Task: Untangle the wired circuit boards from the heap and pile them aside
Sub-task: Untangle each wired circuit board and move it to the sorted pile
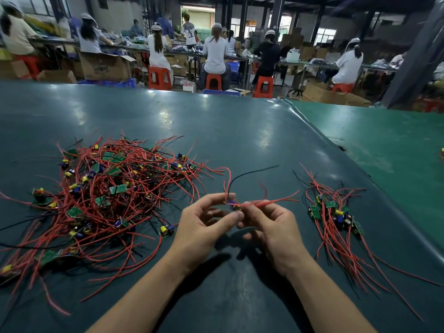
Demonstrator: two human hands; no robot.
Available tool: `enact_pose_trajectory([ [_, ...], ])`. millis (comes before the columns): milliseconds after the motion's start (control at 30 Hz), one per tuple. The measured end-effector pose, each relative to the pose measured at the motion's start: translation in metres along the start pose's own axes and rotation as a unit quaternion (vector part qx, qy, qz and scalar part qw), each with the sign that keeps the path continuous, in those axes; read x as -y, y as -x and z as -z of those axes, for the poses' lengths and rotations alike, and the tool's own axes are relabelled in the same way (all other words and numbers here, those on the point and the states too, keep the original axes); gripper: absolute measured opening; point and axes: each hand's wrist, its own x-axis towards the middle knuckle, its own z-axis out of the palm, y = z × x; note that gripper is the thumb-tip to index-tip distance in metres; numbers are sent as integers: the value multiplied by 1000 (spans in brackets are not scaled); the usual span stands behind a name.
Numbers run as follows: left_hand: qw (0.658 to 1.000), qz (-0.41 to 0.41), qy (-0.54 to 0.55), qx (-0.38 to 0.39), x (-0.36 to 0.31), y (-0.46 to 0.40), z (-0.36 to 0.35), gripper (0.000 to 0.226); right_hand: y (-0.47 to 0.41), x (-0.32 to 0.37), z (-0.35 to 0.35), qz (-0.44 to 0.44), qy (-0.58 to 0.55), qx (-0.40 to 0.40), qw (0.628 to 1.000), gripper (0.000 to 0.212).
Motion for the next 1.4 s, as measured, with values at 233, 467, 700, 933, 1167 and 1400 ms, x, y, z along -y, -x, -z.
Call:
enact_pose_trajectory([
  [233,995,17,55,-79,1,-7,2,20,-3,-1,-2,44,13,-42,998,13],
  [467,989,56,118,-67,1,-3,6,39,0,2,-3,31,-12,-8,999,21],
  [700,990,53,109,-68,3,-4,6,49,5,-1,-4,39,23,4,999,2],
  [933,966,96,221,-97,0,-6,10,37,11,3,-5,95,78,46,991,13],
  [1167,972,90,196,-93,2,-5,8,38,10,1,-6,75,68,71,992,16],
  [1400,968,89,209,-103,-3,-5,9,35,11,2,0,64,101,64,991,30],
])
